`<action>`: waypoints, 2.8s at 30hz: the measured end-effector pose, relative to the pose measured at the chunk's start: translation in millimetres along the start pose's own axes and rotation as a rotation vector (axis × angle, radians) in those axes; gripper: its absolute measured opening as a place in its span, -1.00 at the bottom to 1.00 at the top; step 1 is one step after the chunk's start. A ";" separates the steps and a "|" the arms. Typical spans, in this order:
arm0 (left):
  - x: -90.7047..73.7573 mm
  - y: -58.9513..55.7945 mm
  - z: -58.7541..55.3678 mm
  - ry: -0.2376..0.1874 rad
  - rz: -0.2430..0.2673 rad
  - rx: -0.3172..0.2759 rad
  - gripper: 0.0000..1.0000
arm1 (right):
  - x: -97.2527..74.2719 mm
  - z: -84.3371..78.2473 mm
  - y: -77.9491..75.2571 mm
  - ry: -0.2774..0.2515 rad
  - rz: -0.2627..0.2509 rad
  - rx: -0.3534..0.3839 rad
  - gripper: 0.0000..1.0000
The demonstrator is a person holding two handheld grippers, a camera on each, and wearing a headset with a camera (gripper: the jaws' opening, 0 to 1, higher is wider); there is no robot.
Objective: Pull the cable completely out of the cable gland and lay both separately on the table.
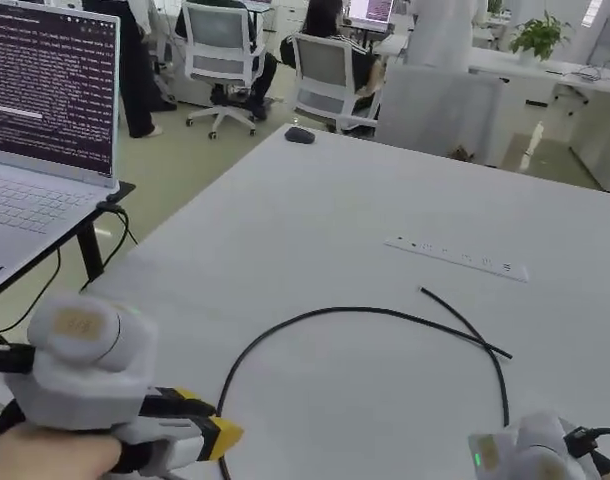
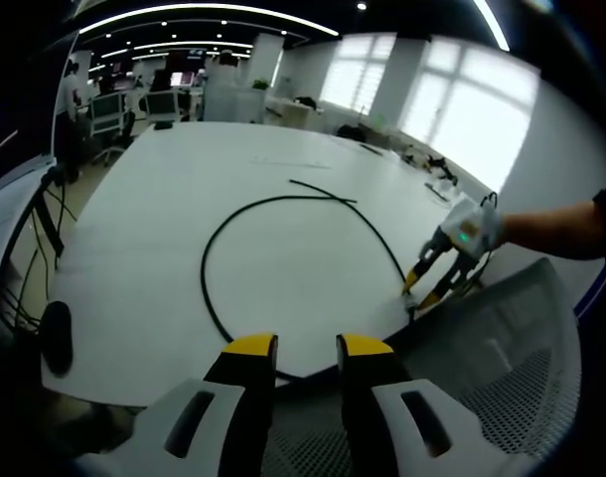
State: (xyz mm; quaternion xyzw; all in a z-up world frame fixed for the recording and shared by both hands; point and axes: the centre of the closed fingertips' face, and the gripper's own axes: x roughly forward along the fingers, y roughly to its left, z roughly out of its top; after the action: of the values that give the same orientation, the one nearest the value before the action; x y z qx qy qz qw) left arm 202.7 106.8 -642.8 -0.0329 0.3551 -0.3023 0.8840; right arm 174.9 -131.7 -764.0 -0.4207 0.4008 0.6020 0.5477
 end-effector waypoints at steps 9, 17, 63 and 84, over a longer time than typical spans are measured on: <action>-0.3 0.7 6.2 -0.039 -0.002 0.024 -0.39 | 1.8 -3.6 1.3 0.056 -0.011 -0.004 -0.68; 0.8 -18.0 11.5 -0.038 -0.082 0.213 -0.02 | -41.3 41.7 1.5 -0.171 -0.042 0.206 -0.69; 39.9 -168.2 11.1 0.050 -0.433 1.145 -0.67 | -112.0 136.7 28.6 -0.439 0.069 0.378 -0.63; 38.5 -168.2 9.7 0.094 -0.487 1.017 -0.68 | -104.2 132.9 33.0 -0.305 -0.028 0.142 -0.75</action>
State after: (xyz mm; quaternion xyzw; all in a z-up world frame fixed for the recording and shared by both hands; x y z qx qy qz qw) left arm 144.7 -53.3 -613.1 0.3296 0.1862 -0.6316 0.6766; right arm 137.8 -42.5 -621.6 -0.2904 0.3485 0.6212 0.6390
